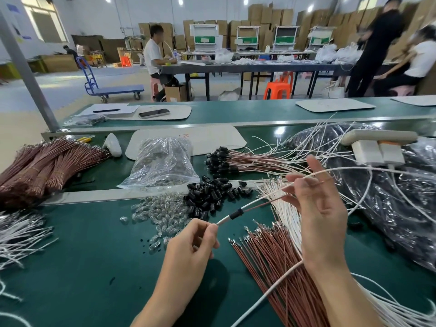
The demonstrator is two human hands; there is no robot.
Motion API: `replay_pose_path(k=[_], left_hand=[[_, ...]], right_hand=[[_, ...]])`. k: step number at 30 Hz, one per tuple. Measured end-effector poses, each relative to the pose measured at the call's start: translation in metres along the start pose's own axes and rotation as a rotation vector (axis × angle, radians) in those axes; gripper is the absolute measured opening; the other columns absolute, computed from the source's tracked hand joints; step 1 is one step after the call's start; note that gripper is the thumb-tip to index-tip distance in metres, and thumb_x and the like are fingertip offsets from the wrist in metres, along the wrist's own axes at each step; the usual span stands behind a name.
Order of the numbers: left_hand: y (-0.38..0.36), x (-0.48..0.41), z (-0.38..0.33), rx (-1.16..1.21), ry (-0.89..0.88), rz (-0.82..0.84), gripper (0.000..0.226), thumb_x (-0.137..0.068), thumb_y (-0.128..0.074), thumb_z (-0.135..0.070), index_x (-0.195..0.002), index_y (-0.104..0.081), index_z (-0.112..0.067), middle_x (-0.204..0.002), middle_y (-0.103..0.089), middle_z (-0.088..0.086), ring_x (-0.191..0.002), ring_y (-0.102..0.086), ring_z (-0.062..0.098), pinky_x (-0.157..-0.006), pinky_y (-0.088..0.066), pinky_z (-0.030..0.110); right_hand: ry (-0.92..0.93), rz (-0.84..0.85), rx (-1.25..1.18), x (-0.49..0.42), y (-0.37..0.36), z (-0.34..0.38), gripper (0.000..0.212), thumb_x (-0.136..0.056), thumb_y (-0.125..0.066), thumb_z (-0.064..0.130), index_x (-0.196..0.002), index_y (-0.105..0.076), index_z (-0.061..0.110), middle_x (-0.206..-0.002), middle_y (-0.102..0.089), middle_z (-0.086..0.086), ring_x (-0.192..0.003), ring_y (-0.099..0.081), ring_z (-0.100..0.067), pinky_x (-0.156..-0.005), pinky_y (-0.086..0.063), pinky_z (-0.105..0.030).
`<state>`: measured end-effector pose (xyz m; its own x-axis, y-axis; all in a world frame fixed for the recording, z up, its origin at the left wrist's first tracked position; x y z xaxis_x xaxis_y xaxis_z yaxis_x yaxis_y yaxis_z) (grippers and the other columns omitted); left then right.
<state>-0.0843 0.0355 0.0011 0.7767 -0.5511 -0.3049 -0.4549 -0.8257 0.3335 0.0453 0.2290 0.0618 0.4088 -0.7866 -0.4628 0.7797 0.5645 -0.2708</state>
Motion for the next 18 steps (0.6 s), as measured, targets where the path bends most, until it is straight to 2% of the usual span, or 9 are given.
replay_pose_path(k=[3, 7, 9, 11, 13, 15, 17, 18], left_hand=[[0.001, -0.001, 0.002, -0.001, 0.017, -0.011, 0.024, -0.089, -0.049, -0.058, -0.082, -0.061, -0.039, -0.074, -0.071, -0.008, -0.060, -0.063, 0.008, -0.059, -0.049, 0.021], [0.001, 0.001, 0.005, -0.027, 0.034, -0.006, 0.023, -0.092, -0.049, -0.056, -0.081, -0.061, -0.039, -0.073, -0.070, -0.007, -0.059, -0.062, 0.013, -0.058, -0.049, 0.026], [0.001, 0.001, 0.005, -0.024, 0.044, 0.000, 0.022, -0.092, -0.049, -0.055, -0.080, -0.061, -0.040, -0.074, -0.071, -0.007, -0.059, -0.062, 0.013, -0.058, -0.050, 0.027], [0.000, 0.001, 0.005, -0.017, 0.049, 0.002, 0.023, -0.091, -0.049, -0.056, -0.080, -0.061, -0.038, -0.074, -0.071, -0.006, -0.060, -0.063, 0.012, -0.060, -0.051, 0.027], [0.001, 0.000, 0.004, 0.009, 0.053, -0.002, 0.028, -0.090, -0.050, -0.057, -0.080, -0.062, -0.034, -0.074, -0.071, -0.005, -0.060, -0.063, 0.012, -0.061, -0.051, 0.027], [0.002, 0.000, 0.003, 0.037, 0.054, -0.009, 0.032, -0.089, -0.050, -0.057, -0.080, -0.063, -0.030, -0.075, -0.071, -0.005, -0.060, -0.064, 0.011, -0.061, -0.051, 0.022], [0.002, 0.000, 0.002, 0.061, 0.053, -0.019, 0.029, -0.089, -0.052, -0.055, -0.081, -0.063, -0.029, -0.074, -0.072, -0.004, -0.060, -0.064, 0.011, -0.060, -0.050, 0.021], [0.002, 0.000, 0.001, 0.070, 0.050, -0.018, 0.027, -0.090, -0.052, -0.053, -0.081, -0.063, -0.030, -0.074, -0.071, -0.003, -0.059, -0.063, 0.011, -0.060, -0.050, 0.021]], right_hand=[[-0.057, -0.017, 0.034, -0.003, 0.005, -0.012, 0.046, -0.103, -0.054, 0.016, -0.146, -0.047, 0.033, -0.105, -0.074, 0.002, -0.091, -0.071, -0.015, -0.079, -0.059, -0.023], [-0.452, 0.020, -0.063, 0.002, 0.003, -0.055, 0.060, -0.102, -0.055, 0.011, -0.156, -0.030, 0.018, -0.106, -0.075, -0.005, -0.098, -0.072, -0.019, -0.081, -0.060, -0.027], [-0.588, 0.092, -0.098, 0.006, 0.001, -0.067, 0.048, -0.101, -0.057, 0.012, -0.146, -0.043, 0.002, -0.114, -0.073, -0.015, -0.101, -0.072, -0.022, -0.085, -0.059, -0.029], [-0.649, 0.162, -0.111, 0.007, -0.002, -0.071, 0.038, -0.100, -0.058, 0.014, -0.133, -0.053, -0.004, -0.119, -0.070, -0.022, -0.104, -0.073, -0.024, -0.088, -0.060, -0.030], [-0.664, 0.204, -0.158, 0.010, -0.007, -0.069, 0.051, -0.095, -0.064, 0.022, -0.139, -0.048, 0.004, -0.114, -0.074, -0.015, -0.107, -0.072, -0.026, -0.088, -0.060, -0.031], [-0.660, 0.275, -0.167, 0.015, -0.016, -0.065, 0.057, -0.084, -0.071, 0.034, -0.133, -0.056, 0.009, -0.112, -0.075, -0.011, -0.107, -0.072, -0.026, -0.085, -0.060, -0.028], [-0.662, 0.391, -0.154, 0.027, -0.032, -0.060, 0.043, -0.081, -0.075, 0.040, -0.118, -0.071, 0.017, -0.112, -0.075, -0.011, -0.105, -0.072, -0.026, -0.082, -0.059, -0.025], [-0.673, 0.443, -0.147, 0.034, -0.042, -0.059, 0.039, -0.082, -0.076, 0.040, -0.116, -0.072, 0.021, -0.111, -0.075, -0.010, -0.103, -0.073, -0.025, -0.081, -0.058, -0.025]])
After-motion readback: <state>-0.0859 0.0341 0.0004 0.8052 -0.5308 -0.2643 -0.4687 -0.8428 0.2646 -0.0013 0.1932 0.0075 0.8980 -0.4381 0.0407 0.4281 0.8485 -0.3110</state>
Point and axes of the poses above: each hand's wrist, its own x-axis away from the middle knuckle, its own y-axis out of the back of the hand, z = x × y, the point moved 6 cm from there along -x, towards the middle knuckle
